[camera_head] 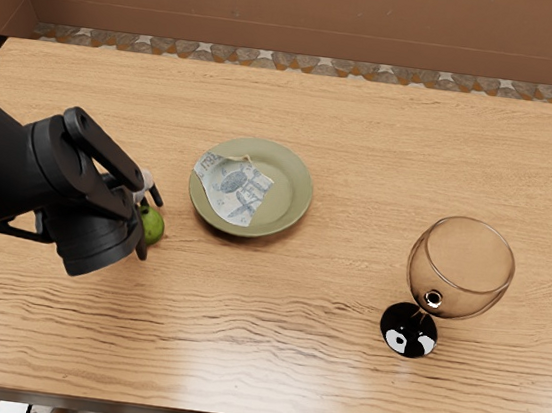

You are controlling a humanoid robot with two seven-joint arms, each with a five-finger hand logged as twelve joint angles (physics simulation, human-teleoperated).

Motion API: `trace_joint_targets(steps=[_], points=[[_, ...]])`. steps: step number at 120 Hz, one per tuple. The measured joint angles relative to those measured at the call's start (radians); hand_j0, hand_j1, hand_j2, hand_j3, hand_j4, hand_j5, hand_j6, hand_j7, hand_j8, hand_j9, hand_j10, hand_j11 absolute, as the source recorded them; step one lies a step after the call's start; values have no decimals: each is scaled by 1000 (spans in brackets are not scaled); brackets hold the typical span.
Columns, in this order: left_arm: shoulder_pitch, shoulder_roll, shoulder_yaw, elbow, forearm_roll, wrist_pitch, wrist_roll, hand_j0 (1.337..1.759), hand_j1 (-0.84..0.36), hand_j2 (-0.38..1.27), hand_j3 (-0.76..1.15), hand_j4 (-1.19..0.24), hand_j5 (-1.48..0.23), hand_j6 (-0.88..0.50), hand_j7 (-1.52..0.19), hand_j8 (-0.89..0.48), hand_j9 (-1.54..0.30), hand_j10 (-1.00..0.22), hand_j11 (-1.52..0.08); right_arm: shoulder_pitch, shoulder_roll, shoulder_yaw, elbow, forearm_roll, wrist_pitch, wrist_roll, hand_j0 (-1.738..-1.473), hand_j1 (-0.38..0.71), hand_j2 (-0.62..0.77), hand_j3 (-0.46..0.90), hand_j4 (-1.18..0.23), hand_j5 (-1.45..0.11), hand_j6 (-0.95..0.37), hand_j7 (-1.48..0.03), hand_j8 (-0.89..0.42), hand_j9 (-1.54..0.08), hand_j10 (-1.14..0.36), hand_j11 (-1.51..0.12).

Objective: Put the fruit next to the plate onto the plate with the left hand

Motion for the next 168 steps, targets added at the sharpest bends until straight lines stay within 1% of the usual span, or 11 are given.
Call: trace_joint_targets(steps=[31, 80, 105, 120, 131, 134, 138, 143, 147, 152, 168], points=[[6, 0, -1, 13, 4, 0, -1, 1658, -110, 77, 0, -383, -498, -382, -498, -383, -498, -383, -498, 0, 0, 0, 0, 0, 0, 0, -1658, -349, 0, 0, 0, 0, 0, 0, 0, 0, 0, 0], [12, 0, -9, 14, 0, 0, -1, 1658, -182, 89, 0, -443, -575, -443, -575, -443, -575, -443, -575, 0, 0, 0, 0, 0, 0, 0, -1658, -349, 0, 0, 0, 0, 0, 0, 0, 0, 0, 0], [15, 0, -13, 14, -1, 0, -1, 1658, -241, 99, 0, -492, -639, -492, -639, -492, -639, -492, -639, 0, 0, 0, 0, 0, 0, 0, -1658, -349, 0, 0, 0, 0, 0, 0, 0, 0, 0, 0], [16, 0, -16, 14, -2, 0, -1, 1658, -258, 105, 0, -508, -660, -497, -659, -492, -660, -508, -660, 0, 0, 0, 0, 0, 0, 0, -1658, -349, 0, 0, 0, 0, 0, 0, 0, 0, 0, 0], [16, 0, -21, 13, -20, 0, 0, 1654, -280, 118, 0, -599, -788, -438, -792, -425, -797, -594, -797, 0, 0, 0, 0, 0, 0, 0, -1658, -349, 0, 0, 0, 0, 0, 0, 0, 0, 0, 0], [16, 0, -22, 13, -27, -1, 1, 1654, -290, 159, 0, -624, -827, -427, -832, -407, -836, -619, -835, 0, 0, 0, 0, 0, 0, 0, -1658, -349, 0, 0, 0, 0, 0, 0, 0, 0, 0, 0], [16, 0, -24, 12, -34, -1, 1, 1652, -297, 165, 0, -653, -872, -404, -876, -389, -881, -648, -881, 0, 0, 0, 0, 0, 0, 0, -1658, -349, 0, 0, 0, 0, 0, 0, 0, 0, 0, 0], [15, 0, -26, 12, -43, -1, 1, 1651, -301, 164, 0, -675, -918, -380, -923, -360, -930, -668, -929, 0, 0, 0, 0, 0, 0, 0, -1658, -349, 0, 0, 0, 0, 0, 0, 0, 0, 0, 0], [13, 0, -27, 11, -52, -2, 1, 1651, -307, 202, 0, -693, -957, -369, -957, -345, -962, -677, -960, 0, 0, 0, 0, 0, 0, 0, -1658, -349, 0, 0, 0, 0, 0, 0, 0, 0, 0, 0], [12, 0, -27, 11, -63, -2, 0, 1650, -322, 246, 0, -681, -992, -355, -992, -335, -999, -684, -998, 0, 0, 0, 0, 0, 0, 0, -1658, -349, 0, 0, 0, 0, 0, 0, 0, 0, 0, 0], [5, 0, -30, 10, -105, -5, -6, 1649, -360, 286, 0, -610, -1114, -270, -1092, -258, -1087, -694, -1091, 0, 0, 0, 0, 0, 0, 0, -1658, -349, 0, 0, 0, 0, 0, 0, 0, 0, 0, 0]])
